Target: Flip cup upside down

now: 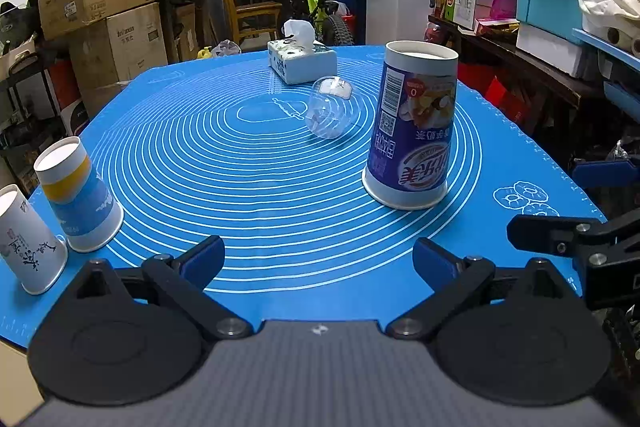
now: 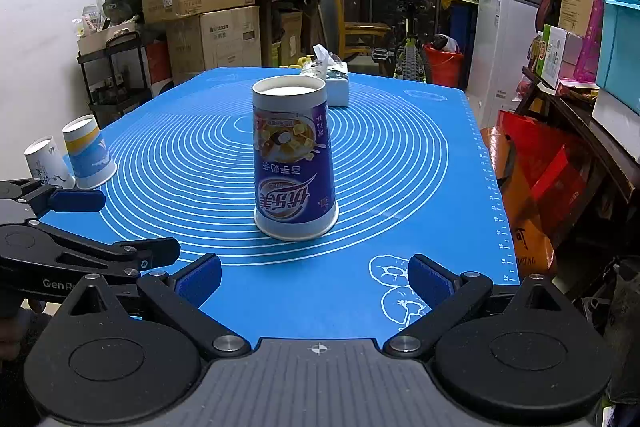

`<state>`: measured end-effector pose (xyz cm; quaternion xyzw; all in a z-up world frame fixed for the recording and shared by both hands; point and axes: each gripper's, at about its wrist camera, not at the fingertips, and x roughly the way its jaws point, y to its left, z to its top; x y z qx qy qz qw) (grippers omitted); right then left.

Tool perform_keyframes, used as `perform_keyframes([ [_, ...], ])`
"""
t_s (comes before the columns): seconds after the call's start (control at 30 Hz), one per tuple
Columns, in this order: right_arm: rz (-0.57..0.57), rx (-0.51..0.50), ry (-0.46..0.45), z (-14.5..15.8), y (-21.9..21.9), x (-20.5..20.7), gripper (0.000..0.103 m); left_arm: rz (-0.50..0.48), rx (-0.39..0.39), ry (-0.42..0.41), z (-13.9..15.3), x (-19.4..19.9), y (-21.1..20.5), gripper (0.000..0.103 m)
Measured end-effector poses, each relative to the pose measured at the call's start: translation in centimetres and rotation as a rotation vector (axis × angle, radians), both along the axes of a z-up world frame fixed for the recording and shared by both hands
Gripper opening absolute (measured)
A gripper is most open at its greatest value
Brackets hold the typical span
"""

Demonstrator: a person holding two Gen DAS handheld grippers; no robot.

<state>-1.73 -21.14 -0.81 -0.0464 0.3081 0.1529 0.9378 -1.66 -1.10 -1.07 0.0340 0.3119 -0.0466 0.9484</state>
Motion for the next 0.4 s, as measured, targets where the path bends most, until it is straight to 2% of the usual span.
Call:
perform_keyframes([
  [0.4,-0.005,0.006,0.006,-0.20,-0.13,0.27,0.099,-0.001,0.011,-0.014,0.07,0.02,-0.22,0.099],
])
